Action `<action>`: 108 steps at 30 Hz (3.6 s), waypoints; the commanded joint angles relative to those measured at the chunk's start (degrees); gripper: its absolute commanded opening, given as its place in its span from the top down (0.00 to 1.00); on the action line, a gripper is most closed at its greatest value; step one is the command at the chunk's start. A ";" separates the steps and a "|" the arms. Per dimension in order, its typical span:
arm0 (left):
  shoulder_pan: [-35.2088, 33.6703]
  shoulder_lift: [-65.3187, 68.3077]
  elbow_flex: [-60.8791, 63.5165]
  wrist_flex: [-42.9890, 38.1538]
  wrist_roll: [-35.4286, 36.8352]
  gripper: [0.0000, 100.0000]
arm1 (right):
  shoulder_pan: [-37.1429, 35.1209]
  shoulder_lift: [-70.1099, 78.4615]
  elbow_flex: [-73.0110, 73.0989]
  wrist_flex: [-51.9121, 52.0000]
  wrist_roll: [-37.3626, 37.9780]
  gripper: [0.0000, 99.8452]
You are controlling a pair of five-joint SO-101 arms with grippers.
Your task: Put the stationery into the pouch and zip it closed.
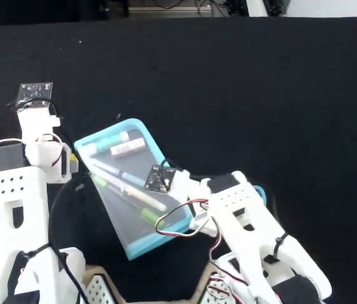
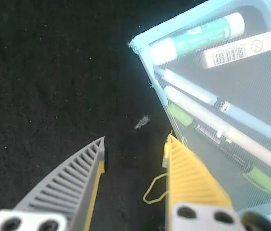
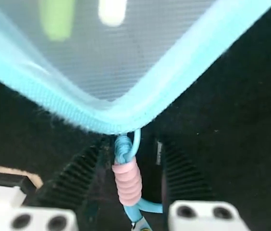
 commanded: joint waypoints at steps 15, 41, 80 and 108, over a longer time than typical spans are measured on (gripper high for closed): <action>-0.75 -1.41 -0.84 -0.09 0.00 0.80 | -0.53 -1.98 -3.91 -0.88 -7.56 0.86; -0.31 -1.41 -0.75 -0.09 0.00 0.80 | 6.95 -2.33 -24.13 -0.44 -7.03 0.99; 19.47 -1.41 2.07 -17.05 6.77 0.80 | -6.95 -2.24 -58.15 -10.73 -9.05 0.99; 11.65 -18.81 -20.53 3.60 0.62 0.80 | -19.52 -10.59 -66.77 2.55 -12.40 0.99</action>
